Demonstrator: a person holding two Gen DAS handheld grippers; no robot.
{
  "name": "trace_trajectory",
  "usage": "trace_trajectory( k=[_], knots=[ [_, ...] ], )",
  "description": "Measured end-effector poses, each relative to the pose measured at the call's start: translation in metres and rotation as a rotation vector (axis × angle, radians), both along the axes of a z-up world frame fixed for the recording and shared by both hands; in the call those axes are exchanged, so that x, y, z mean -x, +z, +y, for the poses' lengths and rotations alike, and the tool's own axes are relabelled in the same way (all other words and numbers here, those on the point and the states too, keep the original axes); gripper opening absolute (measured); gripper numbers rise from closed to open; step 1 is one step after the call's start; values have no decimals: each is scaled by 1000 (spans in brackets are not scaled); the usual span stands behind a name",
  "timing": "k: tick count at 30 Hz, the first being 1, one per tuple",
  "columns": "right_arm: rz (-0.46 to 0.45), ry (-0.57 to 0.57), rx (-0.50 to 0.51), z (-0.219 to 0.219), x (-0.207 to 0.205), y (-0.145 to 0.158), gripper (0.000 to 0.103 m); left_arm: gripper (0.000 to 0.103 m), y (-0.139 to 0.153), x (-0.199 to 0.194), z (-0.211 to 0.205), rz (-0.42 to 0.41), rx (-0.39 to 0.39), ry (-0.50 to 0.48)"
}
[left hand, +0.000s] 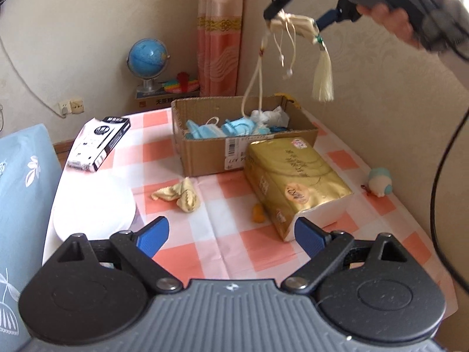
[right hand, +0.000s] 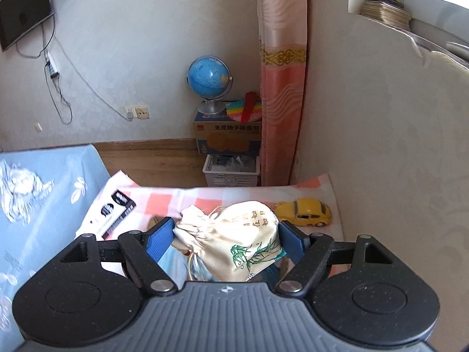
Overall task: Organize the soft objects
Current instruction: 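Carry the beige pouch over the box and release it with the right gripper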
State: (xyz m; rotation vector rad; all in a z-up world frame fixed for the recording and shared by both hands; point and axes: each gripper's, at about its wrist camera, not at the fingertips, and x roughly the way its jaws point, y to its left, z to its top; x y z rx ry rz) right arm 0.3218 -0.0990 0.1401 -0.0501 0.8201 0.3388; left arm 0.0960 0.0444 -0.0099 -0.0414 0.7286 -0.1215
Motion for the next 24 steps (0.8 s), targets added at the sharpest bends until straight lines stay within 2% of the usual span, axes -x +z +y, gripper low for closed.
trace_trajectory(
  k=[7, 16, 21, 22, 24],
  knots=[
    [91, 5, -92, 23, -25, -14, 81, 93, -12, 2, 8, 30, 18, 20],
    [172, -21, -56, 51, -44, -66, 81, 92, -25, 4, 22, 67, 29, 62],
    [198, -14, -37, 62, -47, -84, 82, 92, -29, 3, 28, 78, 34, 78],
    [203, -6, -44, 63, -47, -86, 83, 92, -29, 3, 28, 79, 33, 79],
    [226, 18, -64, 65, -49, -92, 99, 92, -30, 2, 28, 82, 34, 81]
  ],
)
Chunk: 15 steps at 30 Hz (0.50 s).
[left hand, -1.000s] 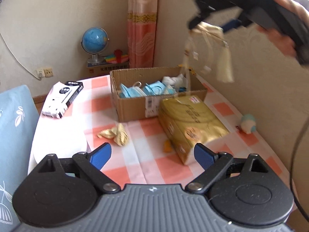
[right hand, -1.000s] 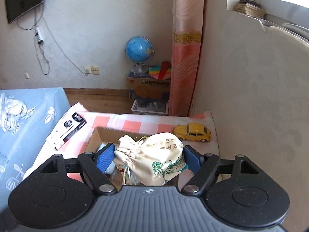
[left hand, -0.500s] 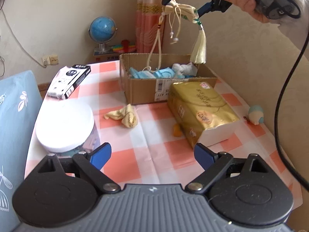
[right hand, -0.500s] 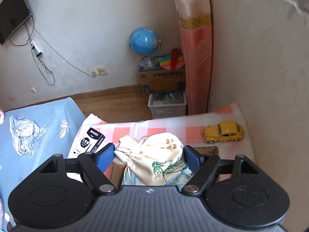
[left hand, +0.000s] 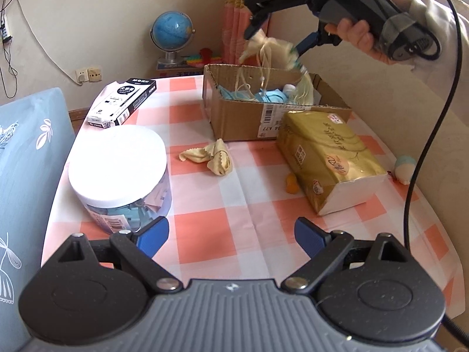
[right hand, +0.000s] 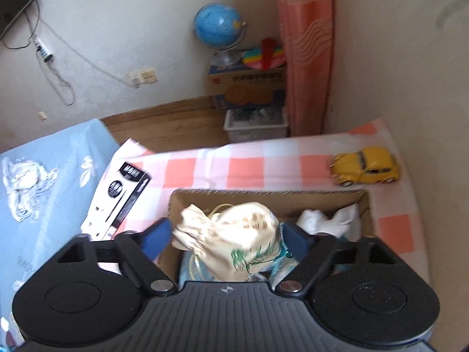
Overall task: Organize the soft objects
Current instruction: 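Carry the beige pouch over the box and release it with the right gripper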
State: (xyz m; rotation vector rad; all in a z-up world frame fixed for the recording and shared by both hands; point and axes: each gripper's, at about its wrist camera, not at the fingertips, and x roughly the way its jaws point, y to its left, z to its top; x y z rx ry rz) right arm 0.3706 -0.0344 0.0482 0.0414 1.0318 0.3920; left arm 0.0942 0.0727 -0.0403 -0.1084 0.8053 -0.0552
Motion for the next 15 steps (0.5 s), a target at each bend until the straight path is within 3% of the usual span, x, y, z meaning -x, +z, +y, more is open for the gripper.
trace_trajectory(
  k=[1, 6, 15],
  knots=[
    [2, 4, -6, 0, 0, -2, 103, 92, 0, 0, 0, 0, 0, 1],
    [-17, -3, 7, -5, 5, -7, 103, 92, -1, -1, 0, 4, -4, -1],
    [-134, 9, 78, -32, 45, -6, 103, 92, 1, 1, -5, -4, -11, -11]
  ],
)
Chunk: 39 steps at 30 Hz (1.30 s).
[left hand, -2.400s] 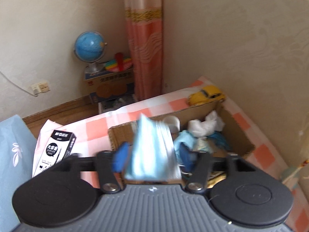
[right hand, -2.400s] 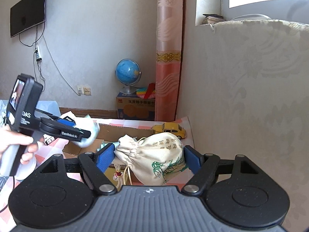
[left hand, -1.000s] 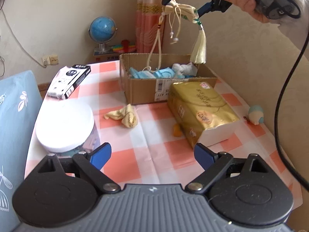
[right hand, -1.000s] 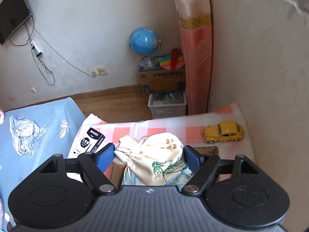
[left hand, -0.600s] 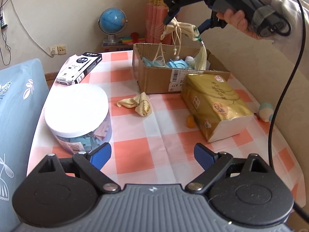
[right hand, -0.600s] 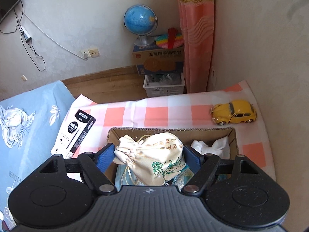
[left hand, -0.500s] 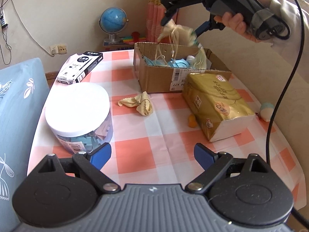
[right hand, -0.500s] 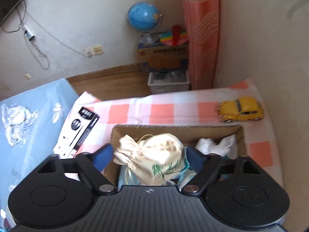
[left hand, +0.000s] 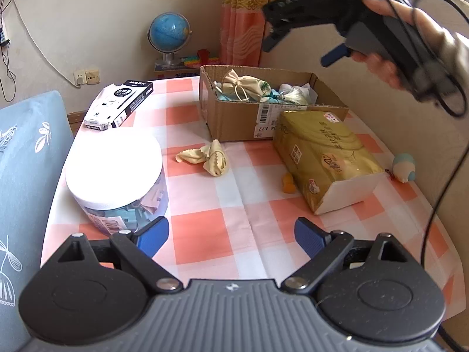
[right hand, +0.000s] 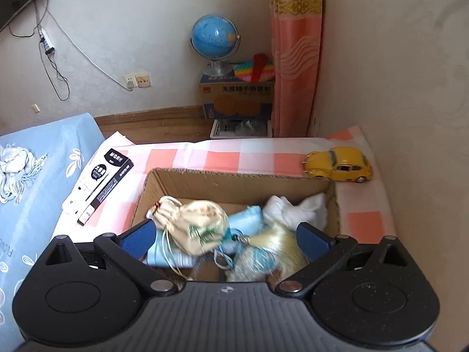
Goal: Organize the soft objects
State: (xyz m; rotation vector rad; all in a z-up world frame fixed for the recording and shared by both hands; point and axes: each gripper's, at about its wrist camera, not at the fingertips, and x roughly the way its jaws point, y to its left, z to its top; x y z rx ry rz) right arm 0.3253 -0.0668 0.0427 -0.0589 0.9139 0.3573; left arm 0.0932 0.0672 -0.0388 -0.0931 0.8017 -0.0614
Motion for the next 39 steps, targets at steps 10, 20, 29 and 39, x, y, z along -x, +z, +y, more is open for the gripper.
trace_trajectory(
  k=[10, 20, 29, 39],
  knots=[
    [-117, -1, 12, -47, 64, 10, 103, 93, 2, 5, -4, -2, -12, 2],
    [-159, -112, 32, -116, 118, 10, 103, 93, 4, 10, -12, -7, -13, -18],
    [-222, -160, 83, -137, 167, -34, 103, 93, -1, 7, -19, 14, -22, -50],
    [-161, -246, 76, -158, 170, -84, 87, 93, -13, -7, -33, 59, -42, -95]
  ],
)
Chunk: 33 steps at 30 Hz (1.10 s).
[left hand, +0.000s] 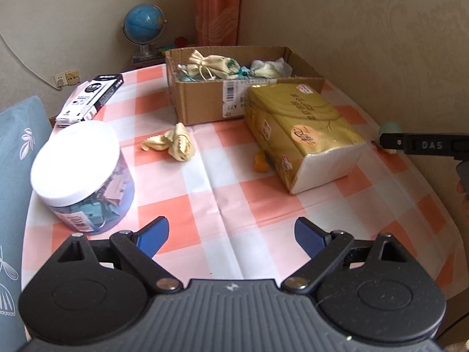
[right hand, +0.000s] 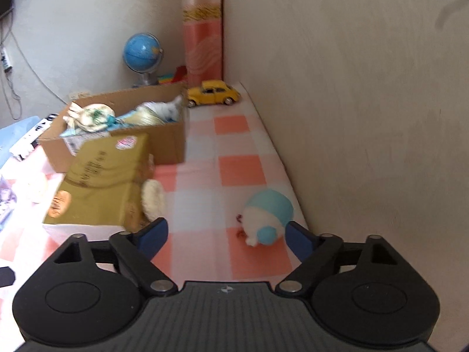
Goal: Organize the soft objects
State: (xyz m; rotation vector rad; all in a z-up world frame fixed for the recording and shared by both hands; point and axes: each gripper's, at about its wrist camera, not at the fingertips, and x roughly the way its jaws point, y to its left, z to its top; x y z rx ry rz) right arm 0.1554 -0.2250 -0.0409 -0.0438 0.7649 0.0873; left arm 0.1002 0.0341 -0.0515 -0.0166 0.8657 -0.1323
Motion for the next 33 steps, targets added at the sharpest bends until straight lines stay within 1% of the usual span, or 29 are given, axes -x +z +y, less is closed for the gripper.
trace_trajectory(
  k=[5, 10, 13, 15, 20, 27, 28, 32, 33],
  knots=[
    [-10, -11, 57, -3, -6, -15, 79, 93, -4, -7, -9, 19, -2, -15],
    [-13, -25, 71, -9, -14, -24, 71, 93, -8, -15, -17, 38, -7, -28],
    [-19, -25, 73, -12, -19, -27, 64, 93, -10, -17, -22, 44, -13, -37],
    [-14, -32, 77, -13, -24, -30, 51, 93, -10, -18, -24, 47, -17, -38],
    [-5, -41, 59, -17, -24, -30, 50, 93, -9, -16, -26, 45, -20, -40],
    [20, 62, -29, -12, -1, -22, 50, 92, -4, -14, -26, 20, -32, -62],
    [21, 73, -28, -11, 2, -23, 50, 92, -4, -14, -25, 16, -33, -62],
    [25, 105, -15, -4, 11, -26, 55, 91, 0, -15, -20, -6, -55, -65],
    [29, 110, -19, -3, 11, -27, 56, 90, 0, -16, -19, -12, -58, -67]
  ],
)
